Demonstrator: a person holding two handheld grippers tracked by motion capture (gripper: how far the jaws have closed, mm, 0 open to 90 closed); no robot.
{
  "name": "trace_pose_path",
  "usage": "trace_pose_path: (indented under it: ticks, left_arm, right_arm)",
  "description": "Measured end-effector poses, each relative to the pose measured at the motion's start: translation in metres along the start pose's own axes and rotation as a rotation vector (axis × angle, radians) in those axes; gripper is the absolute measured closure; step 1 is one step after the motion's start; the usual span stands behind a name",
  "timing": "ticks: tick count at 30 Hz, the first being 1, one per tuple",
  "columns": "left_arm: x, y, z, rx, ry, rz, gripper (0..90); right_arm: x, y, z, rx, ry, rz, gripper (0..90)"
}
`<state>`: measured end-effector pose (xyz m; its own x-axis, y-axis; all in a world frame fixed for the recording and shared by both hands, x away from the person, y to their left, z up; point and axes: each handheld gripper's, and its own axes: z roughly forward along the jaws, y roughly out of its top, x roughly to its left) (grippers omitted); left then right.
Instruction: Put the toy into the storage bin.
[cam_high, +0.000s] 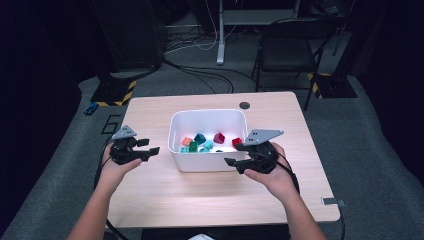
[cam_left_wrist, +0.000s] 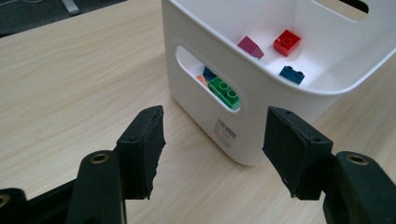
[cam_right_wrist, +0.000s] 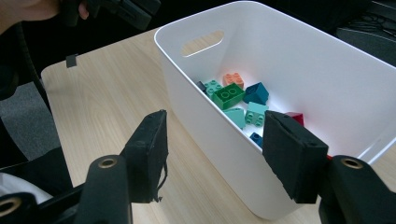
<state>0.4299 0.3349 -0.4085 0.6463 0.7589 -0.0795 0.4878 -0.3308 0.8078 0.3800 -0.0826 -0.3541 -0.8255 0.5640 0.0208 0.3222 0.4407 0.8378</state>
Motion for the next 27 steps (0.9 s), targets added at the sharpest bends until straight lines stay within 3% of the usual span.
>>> trace_pose_path:
  ticks: [8,15,23,27]
  left_arm:
    - [0.003,-0.031,0.017,-0.004,0.005,-0.010,37.1]
    - [0.007,-0.048,0.030,0.034,0.016,0.007,36.3]
    - [0.020,-0.065,0.034,0.044,0.039,-0.050,36.4]
    - [0.026,-0.073,0.037,0.061,0.071,-0.063,36.3]
  right_arm:
    - [0.001,-0.001,0.003,0.005,0.012,-0.015,39.9]
    - [0.000,-0.002,0.005,0.005,0.009,-0.017,39.8]
    - [-0.002,-0.003,0.007,0.009,0.007,-0.009,39.8]
    - [-0.002,-0.003,0.007,0.010,0.006,-0.007,39.8]
